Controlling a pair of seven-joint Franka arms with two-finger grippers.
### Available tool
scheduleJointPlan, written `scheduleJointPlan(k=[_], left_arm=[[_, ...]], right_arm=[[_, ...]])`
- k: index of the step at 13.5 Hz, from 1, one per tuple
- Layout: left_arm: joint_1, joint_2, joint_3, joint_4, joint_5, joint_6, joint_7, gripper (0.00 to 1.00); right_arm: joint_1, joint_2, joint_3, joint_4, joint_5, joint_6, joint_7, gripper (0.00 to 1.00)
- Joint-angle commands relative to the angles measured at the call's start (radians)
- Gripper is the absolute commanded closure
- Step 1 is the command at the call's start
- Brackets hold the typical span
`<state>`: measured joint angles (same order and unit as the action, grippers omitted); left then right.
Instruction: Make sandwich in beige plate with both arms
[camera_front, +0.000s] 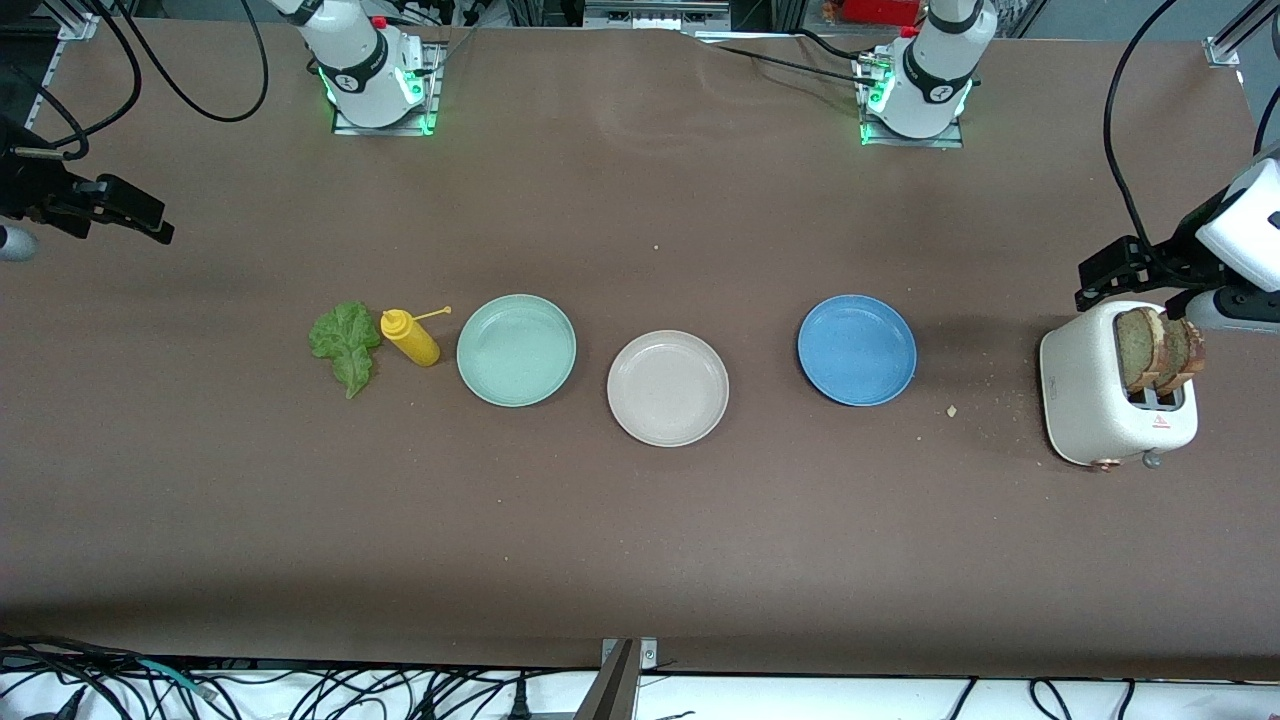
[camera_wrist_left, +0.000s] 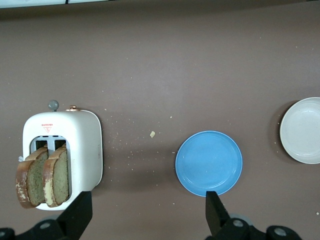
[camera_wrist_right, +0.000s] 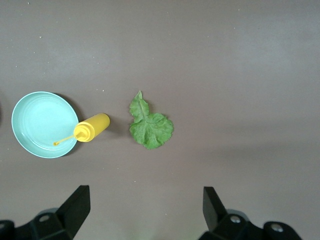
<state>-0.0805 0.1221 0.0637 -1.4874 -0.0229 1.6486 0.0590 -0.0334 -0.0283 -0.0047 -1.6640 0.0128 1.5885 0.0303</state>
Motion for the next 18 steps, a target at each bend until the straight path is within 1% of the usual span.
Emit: scheduleJointPlan(k=[1, 18], left_arm=[[0.004, 0.008, 0.001, 0.021, -0.025, -0.004, 0.024, 0.0], [0.004, 0.022, 0.004, 0.021, -0.028, 0.013, 0.024, 0.0]], right_arm=[[0.0, -0.024, 0.003, -0.019, -0.005, -0.005, 0.003, 0.0], [0.0, -0.024, 0.003, -0.019, -0.004, -0.005, 0.003, 0.0]])
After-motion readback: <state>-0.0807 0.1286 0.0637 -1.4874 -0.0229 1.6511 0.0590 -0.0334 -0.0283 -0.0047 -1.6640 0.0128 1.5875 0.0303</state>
